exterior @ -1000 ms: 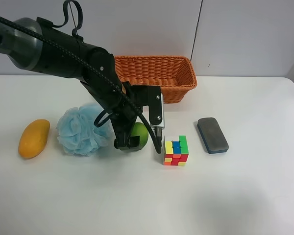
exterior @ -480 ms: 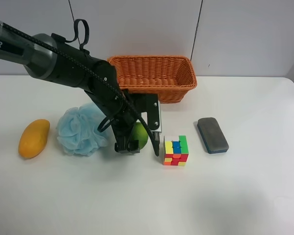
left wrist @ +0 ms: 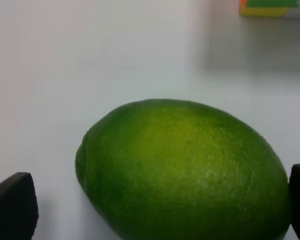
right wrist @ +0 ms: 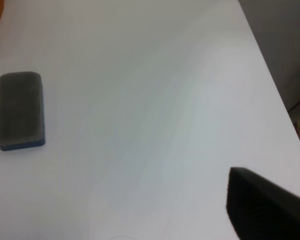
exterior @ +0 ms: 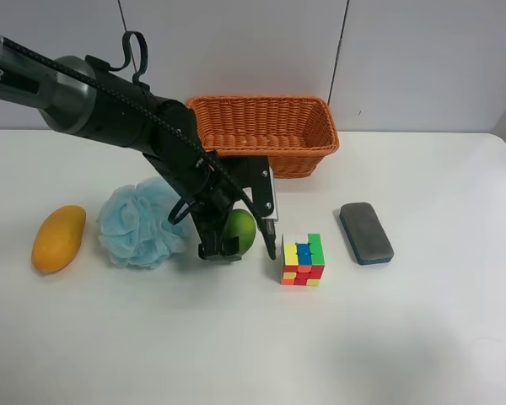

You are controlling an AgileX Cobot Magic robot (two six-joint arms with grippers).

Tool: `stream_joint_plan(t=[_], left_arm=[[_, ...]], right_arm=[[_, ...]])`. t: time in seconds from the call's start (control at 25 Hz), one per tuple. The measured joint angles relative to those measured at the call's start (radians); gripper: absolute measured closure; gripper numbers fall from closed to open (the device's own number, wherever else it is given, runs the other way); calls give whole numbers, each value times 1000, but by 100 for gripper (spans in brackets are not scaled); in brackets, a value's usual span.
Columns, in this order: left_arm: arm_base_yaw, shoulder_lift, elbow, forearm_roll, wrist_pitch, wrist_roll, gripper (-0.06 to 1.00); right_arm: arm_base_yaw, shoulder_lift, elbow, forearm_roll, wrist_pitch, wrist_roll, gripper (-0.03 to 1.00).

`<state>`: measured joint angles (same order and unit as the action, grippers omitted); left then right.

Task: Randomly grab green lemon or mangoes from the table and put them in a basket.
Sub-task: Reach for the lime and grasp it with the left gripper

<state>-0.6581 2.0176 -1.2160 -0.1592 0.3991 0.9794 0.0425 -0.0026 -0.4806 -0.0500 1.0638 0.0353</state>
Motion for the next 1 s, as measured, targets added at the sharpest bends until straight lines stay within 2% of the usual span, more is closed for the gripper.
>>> stream_joint_plan(t=[0.68,0.76,0.8,0.84,1.0], left_arm=[[1,33,0,-9,11,2,-4],[1,33,0,-9,11,2,5],[1,33,0,-10,11,2,16],[1,33,0,-9,11,2,19],[1,33,0,-10,11,-10,19]], right_arm=[[0,0,0,0,0,0,-2],[0,0,0,0,0,0,-2],[0,0,0,0,0,0,-2],[0,0,0,0,0,0,-2],[0,0,0,0,0,0,-2]])
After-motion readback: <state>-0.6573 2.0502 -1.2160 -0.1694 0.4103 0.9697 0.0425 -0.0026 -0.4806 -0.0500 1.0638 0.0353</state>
